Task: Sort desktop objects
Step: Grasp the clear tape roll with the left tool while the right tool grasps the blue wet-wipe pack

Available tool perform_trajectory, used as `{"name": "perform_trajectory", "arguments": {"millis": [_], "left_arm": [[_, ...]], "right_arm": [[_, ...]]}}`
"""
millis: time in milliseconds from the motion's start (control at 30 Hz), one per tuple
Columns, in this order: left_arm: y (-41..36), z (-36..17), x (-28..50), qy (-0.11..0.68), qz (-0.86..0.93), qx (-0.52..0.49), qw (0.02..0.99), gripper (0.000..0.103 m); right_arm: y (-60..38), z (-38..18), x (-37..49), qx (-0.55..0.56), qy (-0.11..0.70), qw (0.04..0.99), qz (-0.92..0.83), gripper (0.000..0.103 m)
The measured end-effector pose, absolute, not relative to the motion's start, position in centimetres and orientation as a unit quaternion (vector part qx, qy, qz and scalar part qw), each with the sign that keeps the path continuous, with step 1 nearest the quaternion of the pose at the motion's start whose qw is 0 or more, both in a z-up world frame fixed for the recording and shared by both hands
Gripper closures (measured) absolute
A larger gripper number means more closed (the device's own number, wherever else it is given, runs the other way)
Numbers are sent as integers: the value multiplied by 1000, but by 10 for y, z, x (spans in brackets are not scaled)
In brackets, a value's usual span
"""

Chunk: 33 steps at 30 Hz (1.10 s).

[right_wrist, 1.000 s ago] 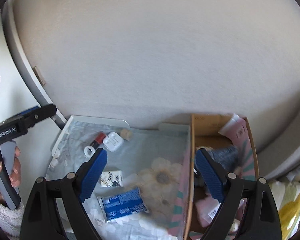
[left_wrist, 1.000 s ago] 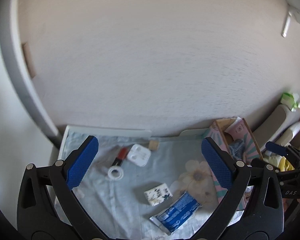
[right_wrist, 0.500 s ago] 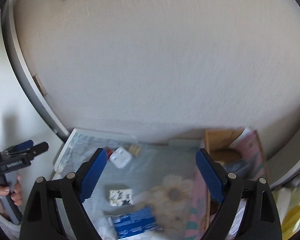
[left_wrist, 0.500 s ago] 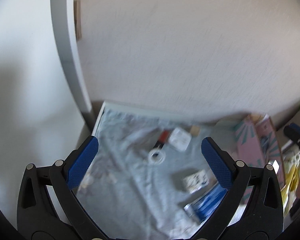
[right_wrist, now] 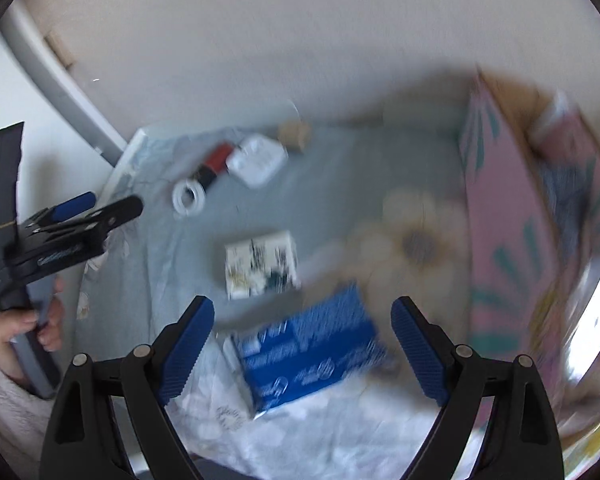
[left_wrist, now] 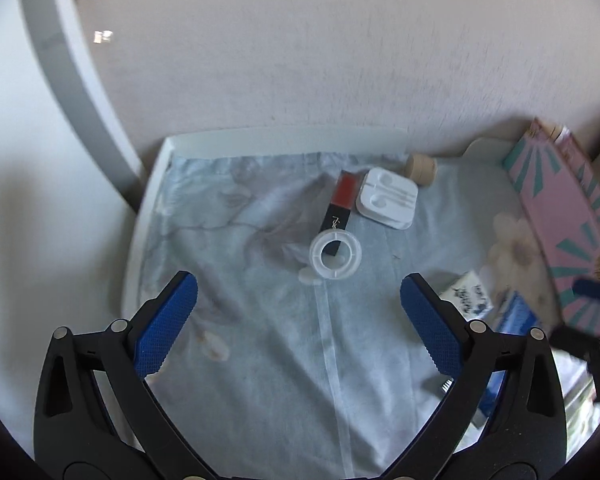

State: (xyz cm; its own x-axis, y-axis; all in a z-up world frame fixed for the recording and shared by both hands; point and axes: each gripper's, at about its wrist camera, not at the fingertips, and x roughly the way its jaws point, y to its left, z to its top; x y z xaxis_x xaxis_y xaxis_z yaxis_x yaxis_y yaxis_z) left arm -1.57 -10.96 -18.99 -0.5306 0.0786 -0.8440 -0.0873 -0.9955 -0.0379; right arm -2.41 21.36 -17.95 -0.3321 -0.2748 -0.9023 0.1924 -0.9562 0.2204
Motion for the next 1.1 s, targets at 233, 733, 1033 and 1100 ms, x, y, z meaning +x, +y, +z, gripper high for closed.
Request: {"name": "perform_trajectory", "arguments": {"millis": [233,733,1033,1100], "left_arm": [[-94,-225,-43,2,876,-482,35,3],[-83,-264,-53,-7,873,-488,0,22],[-85,-257,-51,-1,878,-479,9,65],[-87,-257,-50,0,878,-479,9,65]], "right_arm": [[212,-205,5,580,-114,31,-806,15],[193,-234,-27,586,-164,-130,-783,15],[199,-241,-28,579,-109,-88,-803,36],[202,-241,-27,573,-105,-76,-809,38]]}}
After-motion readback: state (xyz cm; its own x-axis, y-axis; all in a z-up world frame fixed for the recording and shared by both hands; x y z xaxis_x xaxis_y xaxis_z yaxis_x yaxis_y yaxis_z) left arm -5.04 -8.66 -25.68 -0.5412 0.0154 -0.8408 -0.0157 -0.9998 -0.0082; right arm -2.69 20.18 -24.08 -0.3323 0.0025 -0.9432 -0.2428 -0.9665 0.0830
